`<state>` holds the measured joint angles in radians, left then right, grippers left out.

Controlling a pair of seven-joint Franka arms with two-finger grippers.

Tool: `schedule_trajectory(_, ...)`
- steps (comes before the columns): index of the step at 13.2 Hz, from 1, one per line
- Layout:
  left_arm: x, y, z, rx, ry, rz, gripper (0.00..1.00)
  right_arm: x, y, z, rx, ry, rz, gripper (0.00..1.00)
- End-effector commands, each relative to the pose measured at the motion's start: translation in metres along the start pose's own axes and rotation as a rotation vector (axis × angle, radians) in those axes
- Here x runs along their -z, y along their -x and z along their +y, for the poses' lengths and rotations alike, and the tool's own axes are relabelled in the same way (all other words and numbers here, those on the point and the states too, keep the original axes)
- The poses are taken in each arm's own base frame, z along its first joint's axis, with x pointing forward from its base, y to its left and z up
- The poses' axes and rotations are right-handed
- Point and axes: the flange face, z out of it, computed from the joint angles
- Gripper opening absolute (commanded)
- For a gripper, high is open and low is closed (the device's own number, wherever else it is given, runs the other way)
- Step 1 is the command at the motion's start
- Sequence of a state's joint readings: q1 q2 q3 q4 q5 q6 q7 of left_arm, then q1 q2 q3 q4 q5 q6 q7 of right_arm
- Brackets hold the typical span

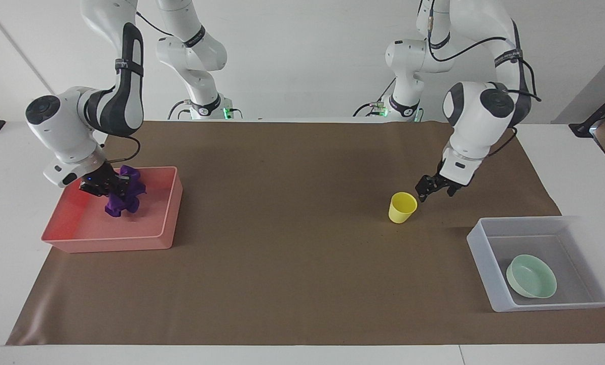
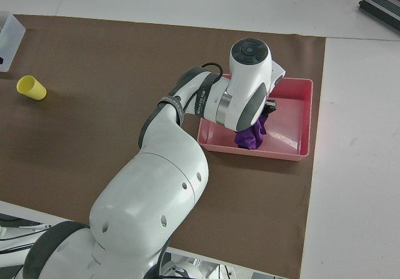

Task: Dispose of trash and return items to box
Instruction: 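Grasp the yellow cup with the left gripper while the right gripper hovers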

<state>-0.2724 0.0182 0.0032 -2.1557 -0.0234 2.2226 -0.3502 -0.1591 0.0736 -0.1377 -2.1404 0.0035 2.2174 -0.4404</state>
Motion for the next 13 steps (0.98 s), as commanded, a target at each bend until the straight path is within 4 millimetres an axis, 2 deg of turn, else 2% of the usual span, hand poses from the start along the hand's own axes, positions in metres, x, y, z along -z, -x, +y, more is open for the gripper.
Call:
schedule_trajectory(1, -0.009, 0.026, 0.009, -0.016, -0.008, 0.01, 0.99, 0.003, 0.0, 0.0, 0.009, 0.008, 0.002, 0.99)
schedule_trajectory(2, -0.019, 0.027, 0.01, -0.022, -0.013, 0.0, 0.68, 0.004, -0.002, -0.003, 0.01, 0.005, -0.003, 0.99)
schedule_trajectory(3, -0.025, 0.026, 0.009, -0.037, -0.012, 0.003, 0.09, 0.014, -0.007, -0.008, 0.014, -0.005, -0.003, 0.99)
schedule_trajectory(4, -0.029, 0.024, 0.011, -0.034, -0.005, 0.02, 0.0, 0.026, -0.014, -0.018, 0.015, -0.019, -0.015, 0.99)
schedule_trajectory(5, -0.029, 0.021, 0.01, -0.027, 0.0, 0.033, 0.0, 0.039, -0.024, -0.031, 0.017, -0.022, -0.021, 0.99)
schedule_trajectory(7, -0.029, 0.018, 0.006, -0.018, 0.002, 0.04, 0.0, 0.054, -0.041, -0.072, 0.015, -0.03, -0.027, 0.99)
schedule_trajectory(10, -0.029, 0.017, 0.006, -0.01, 0.003, 0.042, 0.0, 0.069, -0.057, -0.123, -0.038, -0.086, -0.034, 0.99)
schedule_trajectory(11, -0.027, 0.016, 0.007, -0.007, 0.002, 0.04, 0.0, 0.078, -0.061, -0.134, -0.051, -0.088, -0.039, 0.99)
schedule_trajectory(13, -0.008, 0.009, 0.018, 0.047, 0.005, 0.036, 0.0, 0.095, -0.067, -0.16, -0.075, -0.102, -0.046, 0.99)
